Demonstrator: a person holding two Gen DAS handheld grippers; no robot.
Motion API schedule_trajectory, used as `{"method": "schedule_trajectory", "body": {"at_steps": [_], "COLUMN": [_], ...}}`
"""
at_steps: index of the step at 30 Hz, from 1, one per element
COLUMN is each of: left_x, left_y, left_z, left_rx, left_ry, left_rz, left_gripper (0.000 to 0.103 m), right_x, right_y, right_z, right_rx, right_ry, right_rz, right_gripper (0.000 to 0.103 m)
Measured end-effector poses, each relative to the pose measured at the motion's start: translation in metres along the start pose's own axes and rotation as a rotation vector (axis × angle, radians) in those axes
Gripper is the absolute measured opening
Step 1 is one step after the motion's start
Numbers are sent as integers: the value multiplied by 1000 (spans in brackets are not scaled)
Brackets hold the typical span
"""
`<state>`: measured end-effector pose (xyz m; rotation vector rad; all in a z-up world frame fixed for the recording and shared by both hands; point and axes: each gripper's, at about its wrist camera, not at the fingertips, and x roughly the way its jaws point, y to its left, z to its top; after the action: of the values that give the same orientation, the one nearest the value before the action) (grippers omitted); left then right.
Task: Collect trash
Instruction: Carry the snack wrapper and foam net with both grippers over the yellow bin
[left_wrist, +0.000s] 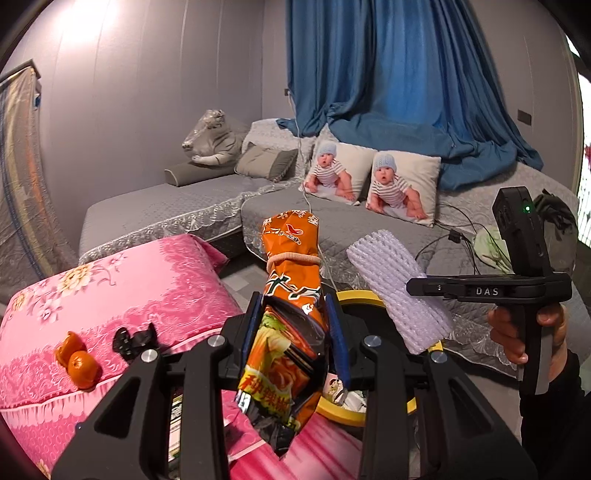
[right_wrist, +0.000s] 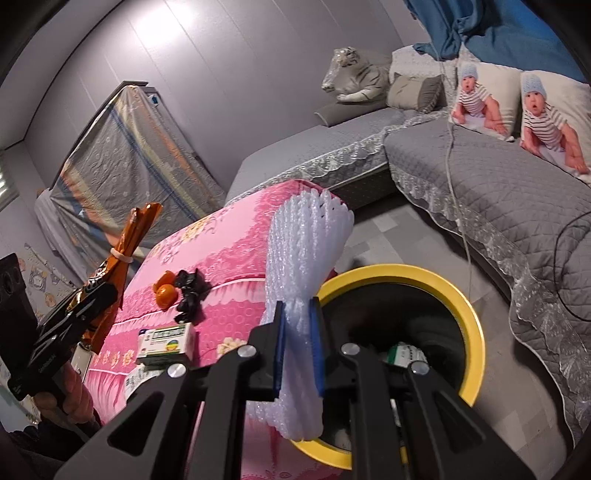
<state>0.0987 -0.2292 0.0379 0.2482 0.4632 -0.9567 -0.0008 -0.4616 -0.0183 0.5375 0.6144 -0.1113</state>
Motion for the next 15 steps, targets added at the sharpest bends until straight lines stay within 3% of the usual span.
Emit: {"method": "schedule_trajectory", "body": {"at_steps": [15], "left_x": [56], "left_y": [-30], "left_z": [-1], "left_rx": [44], "left_ry": [61], "left_rz": [-45], "left_gripper": [33], "right_x": [21], "right_y": [-48], "right_z": [-10], "right_rx": [91], "right_ry": [29], "right_rz": [-82], "right_gripper": [12]}}
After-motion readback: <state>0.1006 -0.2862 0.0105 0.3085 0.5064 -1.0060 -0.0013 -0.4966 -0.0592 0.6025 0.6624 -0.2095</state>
